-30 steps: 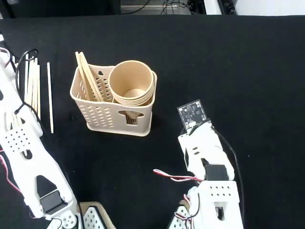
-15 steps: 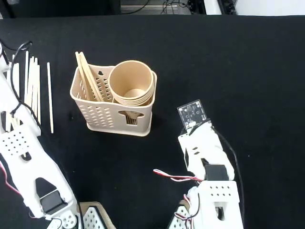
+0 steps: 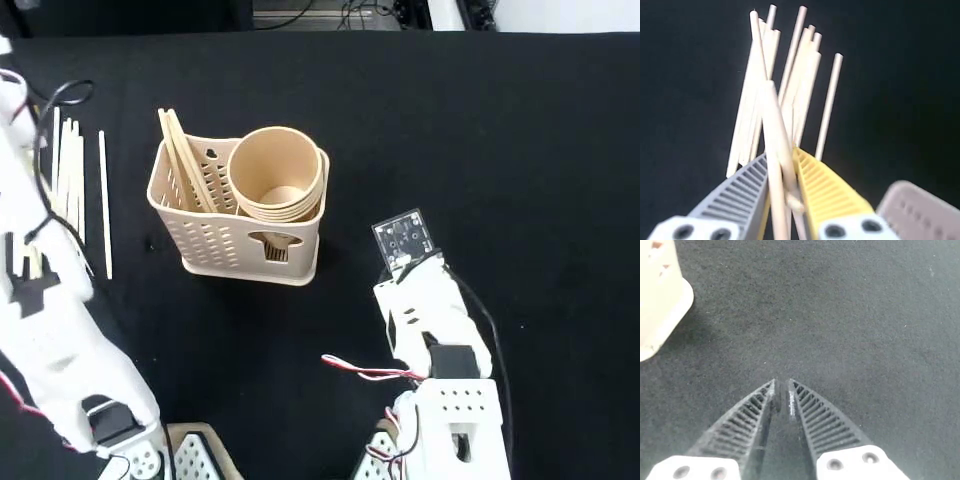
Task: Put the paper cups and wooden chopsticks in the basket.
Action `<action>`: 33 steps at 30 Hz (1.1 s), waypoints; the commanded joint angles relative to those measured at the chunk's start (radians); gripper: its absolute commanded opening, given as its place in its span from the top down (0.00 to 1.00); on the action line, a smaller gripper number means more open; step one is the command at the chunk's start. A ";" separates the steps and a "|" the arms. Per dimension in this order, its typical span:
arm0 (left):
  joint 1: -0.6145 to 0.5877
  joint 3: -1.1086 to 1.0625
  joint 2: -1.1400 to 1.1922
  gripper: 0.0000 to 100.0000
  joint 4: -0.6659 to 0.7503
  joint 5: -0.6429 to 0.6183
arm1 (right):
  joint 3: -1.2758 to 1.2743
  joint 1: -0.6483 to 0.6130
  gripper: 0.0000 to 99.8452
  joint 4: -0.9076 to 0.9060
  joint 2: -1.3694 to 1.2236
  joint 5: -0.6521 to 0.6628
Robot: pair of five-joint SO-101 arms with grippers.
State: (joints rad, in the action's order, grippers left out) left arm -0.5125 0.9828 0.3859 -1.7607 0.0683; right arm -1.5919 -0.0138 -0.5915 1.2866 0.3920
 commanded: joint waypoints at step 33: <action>0.053 -1.168 -1.060 0.97 0.628 0.003 | 0.001 -0.005 0.96 0.014 0.004 0.008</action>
State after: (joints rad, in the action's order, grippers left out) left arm -0.4618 -0.1250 -0.5731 -1.1976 0.0713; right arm -1.5950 -0.0138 -0.5915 1.2866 0.3920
